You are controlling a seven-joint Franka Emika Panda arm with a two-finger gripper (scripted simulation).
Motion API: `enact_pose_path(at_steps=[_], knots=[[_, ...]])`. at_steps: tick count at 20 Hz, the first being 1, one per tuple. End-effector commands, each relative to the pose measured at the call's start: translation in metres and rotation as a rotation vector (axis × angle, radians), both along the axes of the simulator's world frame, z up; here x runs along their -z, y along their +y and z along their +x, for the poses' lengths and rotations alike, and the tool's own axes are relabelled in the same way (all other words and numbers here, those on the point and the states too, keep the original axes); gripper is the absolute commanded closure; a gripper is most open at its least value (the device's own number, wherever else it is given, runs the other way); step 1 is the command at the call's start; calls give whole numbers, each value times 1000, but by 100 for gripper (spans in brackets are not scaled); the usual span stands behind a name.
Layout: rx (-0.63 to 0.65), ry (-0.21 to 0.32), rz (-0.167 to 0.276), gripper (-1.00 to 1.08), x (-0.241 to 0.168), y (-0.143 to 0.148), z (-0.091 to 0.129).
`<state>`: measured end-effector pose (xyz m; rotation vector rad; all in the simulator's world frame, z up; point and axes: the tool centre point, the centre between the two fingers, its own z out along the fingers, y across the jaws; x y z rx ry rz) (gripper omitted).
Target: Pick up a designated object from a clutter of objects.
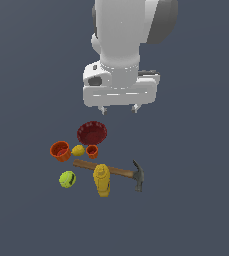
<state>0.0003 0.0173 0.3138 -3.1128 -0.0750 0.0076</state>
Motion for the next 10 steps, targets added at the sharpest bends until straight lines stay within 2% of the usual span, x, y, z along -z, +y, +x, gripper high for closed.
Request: enact_pose_path(at_steps=[1,10], knots=[[13,1,1,-92,3,-3,3],[139,3,12,-92,27,-30,34]])
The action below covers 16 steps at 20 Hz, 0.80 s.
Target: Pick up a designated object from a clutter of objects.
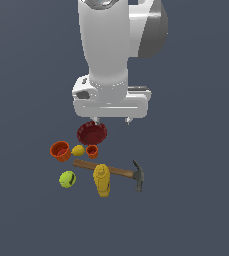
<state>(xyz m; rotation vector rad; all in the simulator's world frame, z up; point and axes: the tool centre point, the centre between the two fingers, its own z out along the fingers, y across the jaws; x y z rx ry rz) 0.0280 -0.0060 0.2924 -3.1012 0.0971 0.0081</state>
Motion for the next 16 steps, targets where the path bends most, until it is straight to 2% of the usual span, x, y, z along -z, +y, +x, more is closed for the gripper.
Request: enact_pose_path(at_steps=[1,10,16], knots=[[49,2,3,-92,11,-11,11],[288,7,6,-92,69,-71,58],[454,10,-5,-92,118,-118,82]])
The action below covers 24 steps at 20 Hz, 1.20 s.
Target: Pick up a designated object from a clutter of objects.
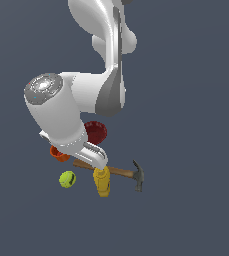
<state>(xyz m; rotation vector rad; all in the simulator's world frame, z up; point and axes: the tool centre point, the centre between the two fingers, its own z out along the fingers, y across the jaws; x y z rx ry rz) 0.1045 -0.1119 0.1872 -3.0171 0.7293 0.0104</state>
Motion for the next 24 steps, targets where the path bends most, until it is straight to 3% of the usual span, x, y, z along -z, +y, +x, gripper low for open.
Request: enact_pose_path(at_steps=[1,12,24], knots=[[68,2,-6,-92,21,-20,8],[254,7,-32,-92,84,-77,22],[283,9,-37,-92,102,-86,23]])
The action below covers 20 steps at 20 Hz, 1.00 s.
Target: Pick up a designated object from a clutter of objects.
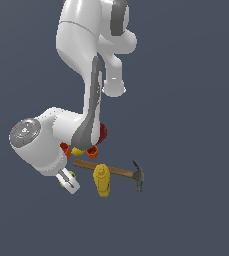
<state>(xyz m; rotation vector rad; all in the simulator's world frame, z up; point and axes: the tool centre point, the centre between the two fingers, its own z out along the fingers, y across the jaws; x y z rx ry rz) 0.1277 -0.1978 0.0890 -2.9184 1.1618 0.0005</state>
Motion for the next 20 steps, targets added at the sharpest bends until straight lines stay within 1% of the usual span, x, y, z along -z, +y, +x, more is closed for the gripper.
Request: enact_pose_path(at_steps=[1,8,14,15,20], knots=[[1,1,0,-92,7,0,0],[3,0,0,-92,43,0,-1],[4,0,0,-92,48,-1,0],[4,0,0,108,48,-1,0],[4,0,0,108,48,-1,0]])
